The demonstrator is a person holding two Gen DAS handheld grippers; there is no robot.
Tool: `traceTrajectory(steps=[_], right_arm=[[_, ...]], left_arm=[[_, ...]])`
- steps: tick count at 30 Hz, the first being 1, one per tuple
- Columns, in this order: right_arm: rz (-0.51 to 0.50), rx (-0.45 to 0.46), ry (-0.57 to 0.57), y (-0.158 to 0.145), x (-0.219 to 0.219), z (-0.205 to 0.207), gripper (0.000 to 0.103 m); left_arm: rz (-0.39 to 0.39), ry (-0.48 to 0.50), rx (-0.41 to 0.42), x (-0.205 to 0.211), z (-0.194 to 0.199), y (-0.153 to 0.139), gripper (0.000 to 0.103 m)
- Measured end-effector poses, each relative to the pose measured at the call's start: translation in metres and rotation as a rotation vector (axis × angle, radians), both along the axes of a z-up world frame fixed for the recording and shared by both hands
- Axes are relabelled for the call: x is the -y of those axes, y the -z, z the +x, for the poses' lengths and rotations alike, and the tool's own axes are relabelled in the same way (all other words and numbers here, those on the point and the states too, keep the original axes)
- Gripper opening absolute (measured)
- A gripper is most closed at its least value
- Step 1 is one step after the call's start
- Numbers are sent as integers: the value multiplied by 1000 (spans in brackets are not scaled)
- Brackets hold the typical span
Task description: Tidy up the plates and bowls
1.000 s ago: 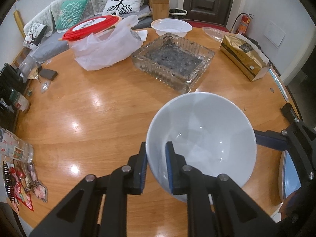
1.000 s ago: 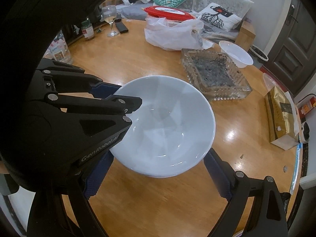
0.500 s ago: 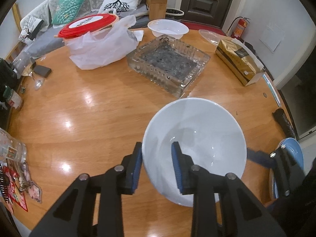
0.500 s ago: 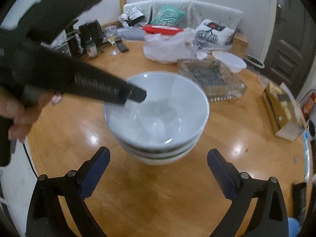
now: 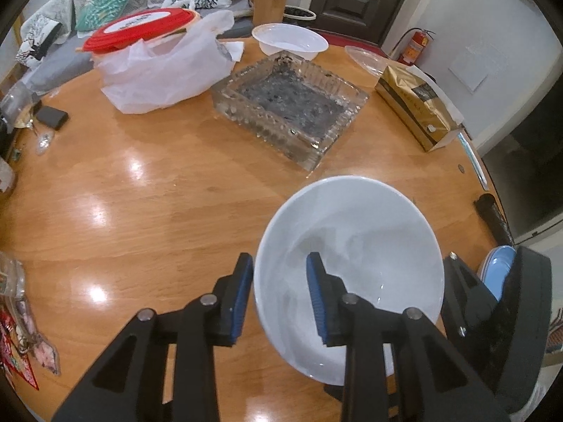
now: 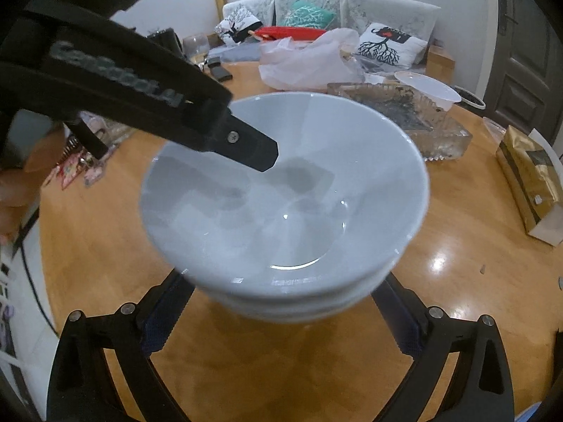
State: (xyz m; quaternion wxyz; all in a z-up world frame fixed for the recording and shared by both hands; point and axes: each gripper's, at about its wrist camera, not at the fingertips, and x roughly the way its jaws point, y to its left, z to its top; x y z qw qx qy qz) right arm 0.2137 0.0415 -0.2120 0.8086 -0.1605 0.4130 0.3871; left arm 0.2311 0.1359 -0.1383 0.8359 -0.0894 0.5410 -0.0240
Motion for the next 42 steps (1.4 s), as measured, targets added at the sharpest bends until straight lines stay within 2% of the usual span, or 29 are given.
traceTrajectory(steps=[6, 16, 24, 30, 42], right_arm=[[-20, 2, -19, 7, -9, 9, 102], [-19, -32, -28, 19, -19, 22, 102], [-35, -18, -22, 20, -24, 24, 103], [-48, -25, -24, 19, -25, 23, 102], [22, 15, 30, 11, -11, 13, 102]], left_arm=[[-56, 19, -14, -5, 1, 13, 27], [-94, 25, -13, -9, -1, 23, 27], [-129, 20, -3, -15, -3, 24, 25], [-133, 18, 2, -16, -3, 24, 24], [-97, 52, 53, -3, -9, 7, 25]])
